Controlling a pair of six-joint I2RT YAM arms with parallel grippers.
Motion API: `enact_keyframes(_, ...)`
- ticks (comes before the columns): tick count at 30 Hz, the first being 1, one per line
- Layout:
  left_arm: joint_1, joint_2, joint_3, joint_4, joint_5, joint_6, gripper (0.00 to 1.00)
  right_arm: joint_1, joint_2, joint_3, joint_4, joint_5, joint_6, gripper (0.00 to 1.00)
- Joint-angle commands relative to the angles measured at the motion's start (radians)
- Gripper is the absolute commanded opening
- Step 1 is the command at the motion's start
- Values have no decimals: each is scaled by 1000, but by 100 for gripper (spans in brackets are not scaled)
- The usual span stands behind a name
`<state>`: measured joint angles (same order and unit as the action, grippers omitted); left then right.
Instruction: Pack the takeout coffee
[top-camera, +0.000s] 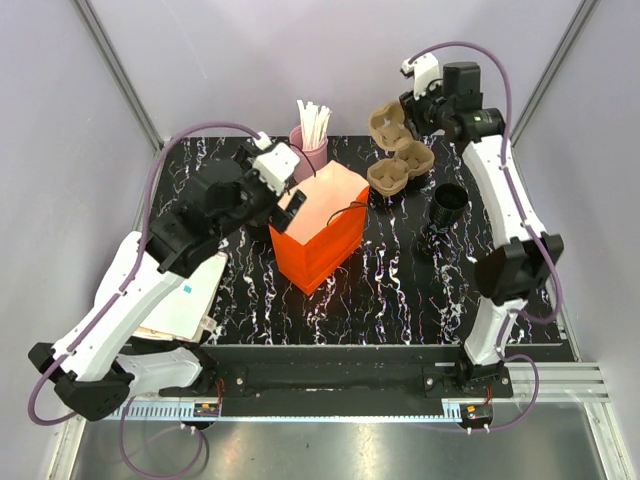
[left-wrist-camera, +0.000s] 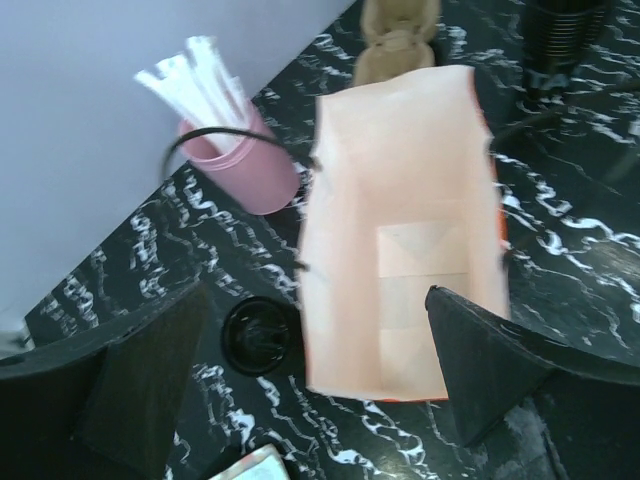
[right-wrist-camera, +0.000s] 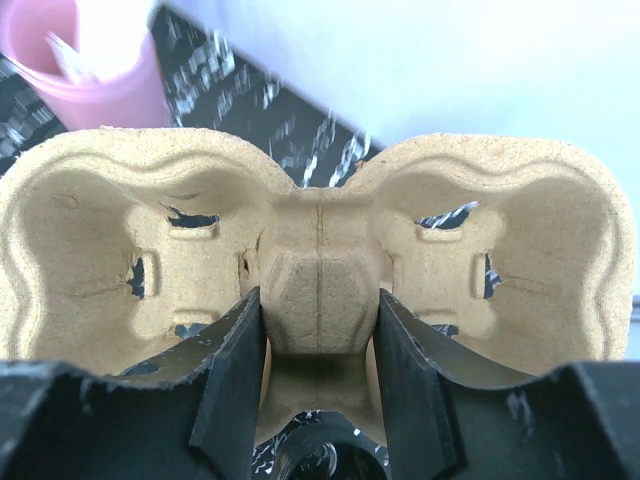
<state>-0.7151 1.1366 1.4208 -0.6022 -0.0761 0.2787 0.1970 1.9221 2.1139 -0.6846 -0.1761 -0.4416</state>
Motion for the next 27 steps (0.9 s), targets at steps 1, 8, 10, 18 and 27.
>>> enact_keyframes(1,98,3,75,73,-12,16,99,76,-172,-14,-4,53,7,49)
enact_keyframes(8,304,98,184,74,180,5,99,235,-276,-49,-39,170,-22,50)
enact_keyframes(10,328,132,204,73,245,-2,99,275,-285,-51,-56,199,-34,50)
enact_keyframes(18,384,236,250,74,404,-13,99,478,-241,-43,-85,340,-74,50)
enact_keyframes(27,396,295,239,107,434,-30,99,581,-196,-104,-102,454,-80,50)
